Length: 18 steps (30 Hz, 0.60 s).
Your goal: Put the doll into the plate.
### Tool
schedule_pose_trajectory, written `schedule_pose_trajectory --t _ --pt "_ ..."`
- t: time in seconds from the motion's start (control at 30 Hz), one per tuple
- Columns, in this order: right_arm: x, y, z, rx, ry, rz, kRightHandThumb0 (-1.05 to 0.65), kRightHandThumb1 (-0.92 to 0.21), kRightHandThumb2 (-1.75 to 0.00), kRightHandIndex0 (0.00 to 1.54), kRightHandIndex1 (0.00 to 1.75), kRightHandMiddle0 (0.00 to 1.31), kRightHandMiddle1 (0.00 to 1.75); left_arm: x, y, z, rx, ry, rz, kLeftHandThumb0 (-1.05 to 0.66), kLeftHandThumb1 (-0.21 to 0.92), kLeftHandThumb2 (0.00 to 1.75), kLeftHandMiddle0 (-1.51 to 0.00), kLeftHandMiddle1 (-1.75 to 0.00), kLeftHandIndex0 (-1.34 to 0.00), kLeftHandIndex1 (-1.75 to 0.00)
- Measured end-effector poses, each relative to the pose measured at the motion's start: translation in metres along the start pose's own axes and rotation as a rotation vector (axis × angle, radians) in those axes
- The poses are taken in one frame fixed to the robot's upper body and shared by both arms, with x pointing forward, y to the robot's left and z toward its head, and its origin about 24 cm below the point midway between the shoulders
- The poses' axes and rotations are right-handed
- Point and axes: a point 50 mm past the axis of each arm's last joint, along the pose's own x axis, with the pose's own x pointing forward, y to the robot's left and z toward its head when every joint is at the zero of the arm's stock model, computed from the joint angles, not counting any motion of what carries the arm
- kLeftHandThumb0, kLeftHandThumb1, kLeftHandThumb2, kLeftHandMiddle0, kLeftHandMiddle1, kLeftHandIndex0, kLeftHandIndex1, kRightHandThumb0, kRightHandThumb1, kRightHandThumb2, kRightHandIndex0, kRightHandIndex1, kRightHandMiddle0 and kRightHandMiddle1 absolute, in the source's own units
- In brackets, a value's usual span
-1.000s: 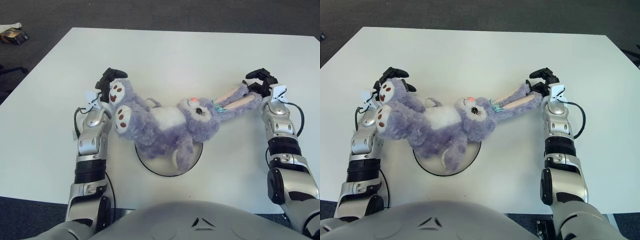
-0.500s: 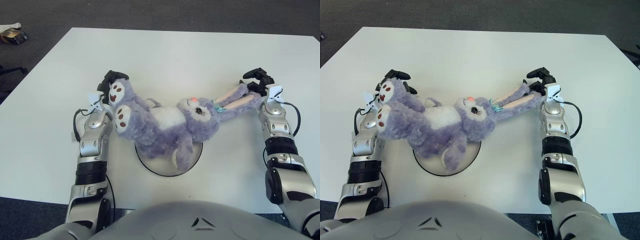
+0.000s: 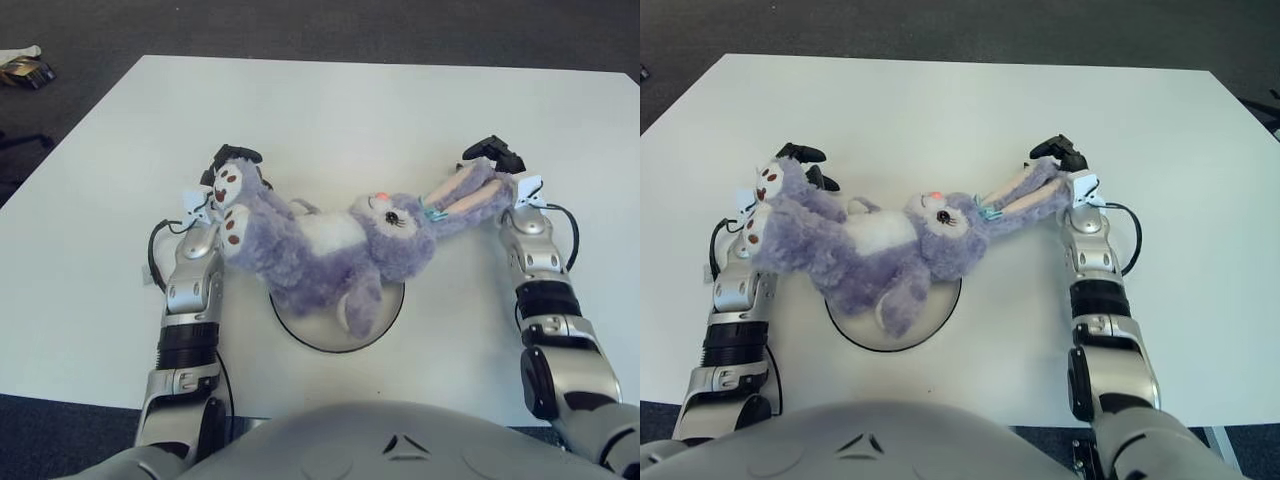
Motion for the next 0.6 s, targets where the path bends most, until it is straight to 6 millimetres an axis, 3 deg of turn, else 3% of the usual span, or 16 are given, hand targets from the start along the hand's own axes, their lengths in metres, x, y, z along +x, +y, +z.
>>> schedule_pose_trajectory --t 0.6 --pt "-0.020 0.036 0.009 0.073 -0.035 0.070 -0.01 -0.38 -1.22 0.61 1.64 0.34 1.75 -0.003 -0.003 -0.009 -0.027 -0.018 0.032 -0.01 0.43 1.20 -0.57 -1.71 -0.27 -1.75"
